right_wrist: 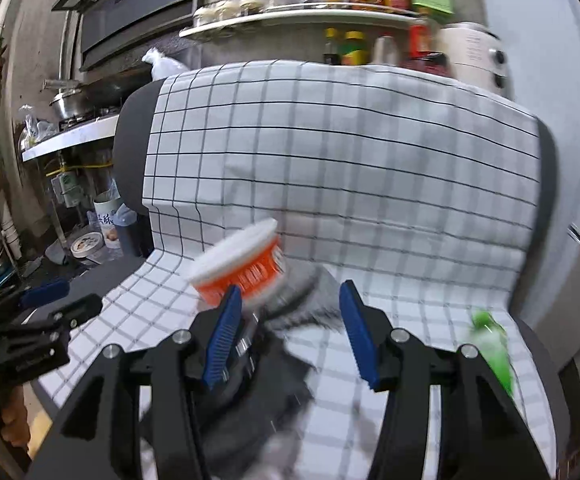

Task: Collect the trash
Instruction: 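Grasp the white-orange bowl rim with the right gripper and lift it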

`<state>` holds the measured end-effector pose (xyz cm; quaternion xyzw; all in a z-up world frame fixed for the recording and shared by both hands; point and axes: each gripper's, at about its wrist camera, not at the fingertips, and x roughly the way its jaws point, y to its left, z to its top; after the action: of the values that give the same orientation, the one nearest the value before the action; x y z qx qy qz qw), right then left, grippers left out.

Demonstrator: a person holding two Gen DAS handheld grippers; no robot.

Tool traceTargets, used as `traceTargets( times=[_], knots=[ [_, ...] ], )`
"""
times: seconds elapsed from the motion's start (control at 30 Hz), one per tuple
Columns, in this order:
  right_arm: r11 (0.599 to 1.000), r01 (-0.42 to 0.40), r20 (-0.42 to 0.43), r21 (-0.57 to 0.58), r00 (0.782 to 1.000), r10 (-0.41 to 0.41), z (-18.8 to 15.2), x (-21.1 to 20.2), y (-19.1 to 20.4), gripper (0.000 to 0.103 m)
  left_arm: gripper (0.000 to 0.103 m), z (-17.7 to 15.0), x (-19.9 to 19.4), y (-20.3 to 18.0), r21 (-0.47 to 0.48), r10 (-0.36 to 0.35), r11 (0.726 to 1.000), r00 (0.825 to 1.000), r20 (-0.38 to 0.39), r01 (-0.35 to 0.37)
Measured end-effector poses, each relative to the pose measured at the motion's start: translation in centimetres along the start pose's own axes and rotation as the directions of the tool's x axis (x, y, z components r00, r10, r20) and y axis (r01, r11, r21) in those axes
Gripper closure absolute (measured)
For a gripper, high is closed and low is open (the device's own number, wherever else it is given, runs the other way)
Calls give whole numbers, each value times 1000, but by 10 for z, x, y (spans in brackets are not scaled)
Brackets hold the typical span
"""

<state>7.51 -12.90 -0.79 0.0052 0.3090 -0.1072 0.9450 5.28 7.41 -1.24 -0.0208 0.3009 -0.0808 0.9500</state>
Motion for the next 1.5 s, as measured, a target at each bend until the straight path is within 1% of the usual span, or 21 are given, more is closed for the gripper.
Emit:
traceTargets(
  times=[0.07,0.1,0.13,0.17,0.3,0.37,0.4,0.47,0.53,0.6,0.7,0.77,0.83,0.9,0.97,1.1,1.2,1.33,1.43,1.47,1.5],
  knots=[
    [1000,1,-24,-17,1000,-1,13,27,12,53,38,6,10,8,-5,23,1000,1000,-3,-23],
    [1000,-8,-44,-19,999,7,20,42,18,56,38,8,15,12,-10,28,1000,1000,-7,-28],
    [1000,-10,-61,-20,998,9,24,54,22,66,38,8,18,13,-15,30,999,999,-11,-30],
    [1000,-12,-84,-14,996,11,31,72,27,69,38,8,21,17,-21,30,999,999,-16,-31],
    [999,26,-184,34,983,-20,42,127,27,71,38,2,32,26,-36,29,999,999,-44,-30],
    [996,23,-226,90,974,-2,43,147,21,71,38,-1,36,28,-41,26,999,998,-54,-28],
    [994,26,-232,103,973,-2,42,151,20,71,38,-4,37,27,-42,24,999,998,-62,-27],
    [994,32,-242,106,970,-5,40,156,19,77,38,-7,39,27,-44,24,999,997,-70,-27],
    [993,39,-238,108,971,-13,37,155,17,88,38,-11,39,24,-41,15,999,997,-82,-19],
    [991,29,-214,133,977,1,34,146,11,97,38,-14,36,18,-28,12,1000,996,-84,-14],
    [982,-29,-121,187,991,52,39,119,-2,97,38,-16,30,6,-10,6,1000,997,-78,-7],
    [967,-91,-44,240,994,104,44,95,-16,97,38,-18,27,0,-3,-4,1000,997,-79,4],
    [960,-92,28,264,996,87,52,64,-32,97,38,-21,23,-9,9,-13,1000,997,-82,14],
    [964,-71,73,255,996,54,56,33,-43,97,38,-26,20,-18,24,-27,999,995,-92,29],
    [972,-27,90,231,996,7,52,4,-54,97,38,-32,19,-25,37,-45,998,993,-112,49],
    [979,72,69,193,994,-87,20,-42,-78,97,38,-45,27,-36,28,-94,995,979,-180,101],
    [976,112,21,187,993,-118,-13,-60,-91,97,38,-52,36,-49,37,-126,990,965,-228,138],
    [974,115,-92,193,991,-99,-56,-61,-96,97,38,-61,42,-69,83,-133,984,957,-257,159],
    [974,121,-144,191,985,-94,-76,-56,-93,97,38,-66,50,-74,89,-123,984,952,-280,153],
    [972,158,-147,175,980,-133,-81,-53,-92,97,38,-67,53,-74,87,-122,984,950,-287,153],
    [972,169,-147,165,978,-145,-84,-51,-90,97,38,-68,54,-74,86,-121,985,949,-292,152]
  ],
)
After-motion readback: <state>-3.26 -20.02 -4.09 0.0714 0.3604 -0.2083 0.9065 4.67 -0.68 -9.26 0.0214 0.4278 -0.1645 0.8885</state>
